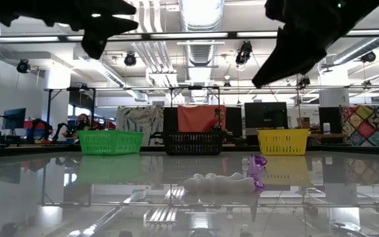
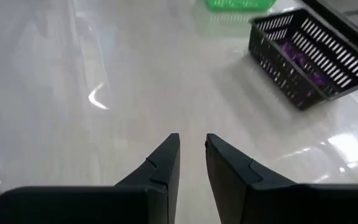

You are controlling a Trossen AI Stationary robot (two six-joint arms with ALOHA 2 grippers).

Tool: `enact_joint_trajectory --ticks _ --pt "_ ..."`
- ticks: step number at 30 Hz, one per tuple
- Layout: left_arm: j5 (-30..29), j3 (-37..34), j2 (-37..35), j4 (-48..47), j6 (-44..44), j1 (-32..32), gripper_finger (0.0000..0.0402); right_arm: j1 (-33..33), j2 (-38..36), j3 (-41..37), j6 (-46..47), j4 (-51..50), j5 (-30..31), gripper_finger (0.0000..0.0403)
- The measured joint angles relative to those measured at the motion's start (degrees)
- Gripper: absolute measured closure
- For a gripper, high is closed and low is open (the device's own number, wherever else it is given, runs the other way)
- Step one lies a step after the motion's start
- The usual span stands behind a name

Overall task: Sort Halloween decoration
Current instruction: Put the white bone toy into the green basket

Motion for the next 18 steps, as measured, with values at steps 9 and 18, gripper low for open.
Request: enact_joint_trajectory --ticks 9,18 --pt "-2.93 -8.48 -1.56 14.11 -0.92 -3.67 0.0275 -0.47 7.53 1.33 -0.98 0.03 -5.39 0.0330" --pt "-3.51 -9.55 -1.34 15.76 -1.27 -3.65 0.0275 -0.99 11.46 1.56 -0.52 0.00 -6.00 0.0289"
